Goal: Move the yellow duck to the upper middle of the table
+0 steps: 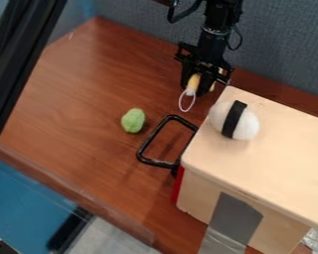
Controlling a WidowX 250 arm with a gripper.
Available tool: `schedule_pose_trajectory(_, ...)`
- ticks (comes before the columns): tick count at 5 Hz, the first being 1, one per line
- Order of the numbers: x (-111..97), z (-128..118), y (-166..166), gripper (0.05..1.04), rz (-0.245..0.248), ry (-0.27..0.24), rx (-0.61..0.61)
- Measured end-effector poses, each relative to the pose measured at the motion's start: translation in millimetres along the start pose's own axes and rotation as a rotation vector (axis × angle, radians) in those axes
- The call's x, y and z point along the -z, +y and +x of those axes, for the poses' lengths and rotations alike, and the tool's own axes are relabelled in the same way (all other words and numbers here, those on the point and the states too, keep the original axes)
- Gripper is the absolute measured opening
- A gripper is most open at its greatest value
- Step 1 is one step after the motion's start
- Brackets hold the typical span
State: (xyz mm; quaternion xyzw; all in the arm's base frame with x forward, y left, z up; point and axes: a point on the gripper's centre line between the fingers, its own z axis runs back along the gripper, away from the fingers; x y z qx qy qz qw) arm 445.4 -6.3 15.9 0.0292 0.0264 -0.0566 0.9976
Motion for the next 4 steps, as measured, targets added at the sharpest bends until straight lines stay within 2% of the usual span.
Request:
schedule_pose_trajectory(1, 15.6, -13.7, 0.1, 0.811, 0.005, 0.056, -0.012)
schedule_pose_trajectory(2, 8.5, -21.1, 0.8, 1.003, 0.011, 0.053, -0.025)
schedule_pose_trajectory(3, -21.3, -25.9, 3.4, 1.001, 0.026, -0.004, -0.024)
schedule_pose_trajectory(4, -56.0, -28.1, 4.1, 1.001, 0.069, -0.083, -0.018)
